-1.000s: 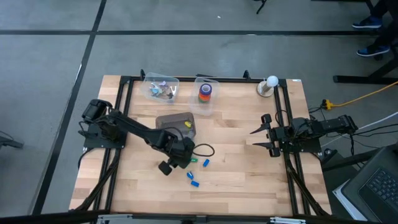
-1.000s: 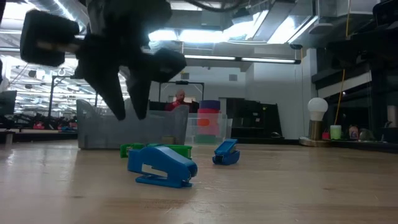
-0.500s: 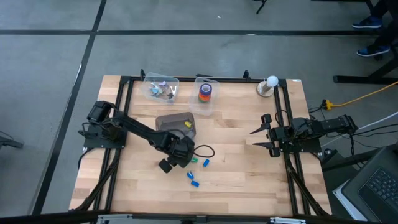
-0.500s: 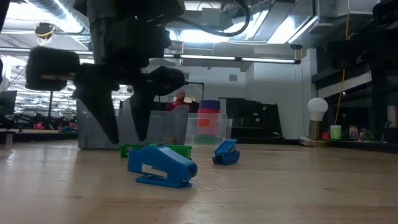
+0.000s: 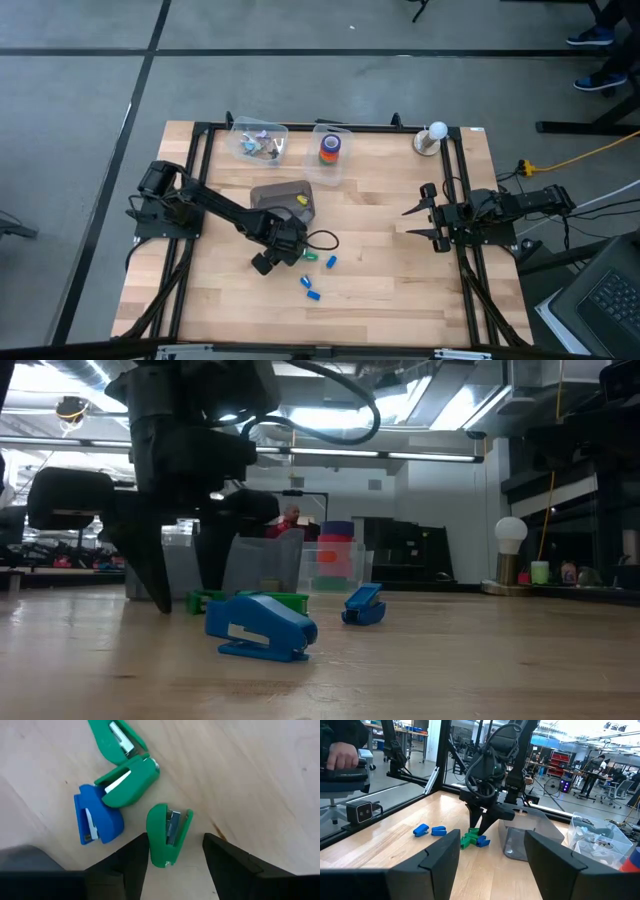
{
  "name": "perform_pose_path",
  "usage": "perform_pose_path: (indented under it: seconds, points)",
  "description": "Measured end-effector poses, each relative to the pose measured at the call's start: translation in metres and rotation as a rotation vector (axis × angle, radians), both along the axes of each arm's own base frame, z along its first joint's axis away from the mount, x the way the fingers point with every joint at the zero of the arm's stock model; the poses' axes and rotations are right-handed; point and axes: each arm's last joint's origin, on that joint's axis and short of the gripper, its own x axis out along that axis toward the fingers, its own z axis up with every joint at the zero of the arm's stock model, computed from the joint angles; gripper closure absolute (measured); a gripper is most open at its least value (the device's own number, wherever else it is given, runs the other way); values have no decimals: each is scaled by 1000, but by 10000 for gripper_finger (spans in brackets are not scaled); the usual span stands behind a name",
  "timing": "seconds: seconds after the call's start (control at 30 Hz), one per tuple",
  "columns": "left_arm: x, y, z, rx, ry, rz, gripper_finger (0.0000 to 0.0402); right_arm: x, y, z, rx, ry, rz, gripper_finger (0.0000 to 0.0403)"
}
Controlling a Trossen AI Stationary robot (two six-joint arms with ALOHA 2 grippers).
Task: Pick and place Stapler, Stapler remover, tape
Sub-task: Put the green stapler into the black bin
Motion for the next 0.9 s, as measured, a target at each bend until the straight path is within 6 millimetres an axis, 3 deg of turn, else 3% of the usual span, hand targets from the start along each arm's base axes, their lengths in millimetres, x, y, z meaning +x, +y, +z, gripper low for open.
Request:
perform_pose_path:
  seconds: [0.43, 0.7, 0.9]
  points:
    - [6, -4, 0, -113, -39, 141, 347, 0, 0, 0, 0, 0, 0, 178]
    - [11, -5, 2, -176, -82, 268, 351, 0, 0, 0, 0, 0, 0, 178]
    - [16, -4, 16, -172, -147, 344, 349, 0, 0, 0, 0, 0, 0, 178]
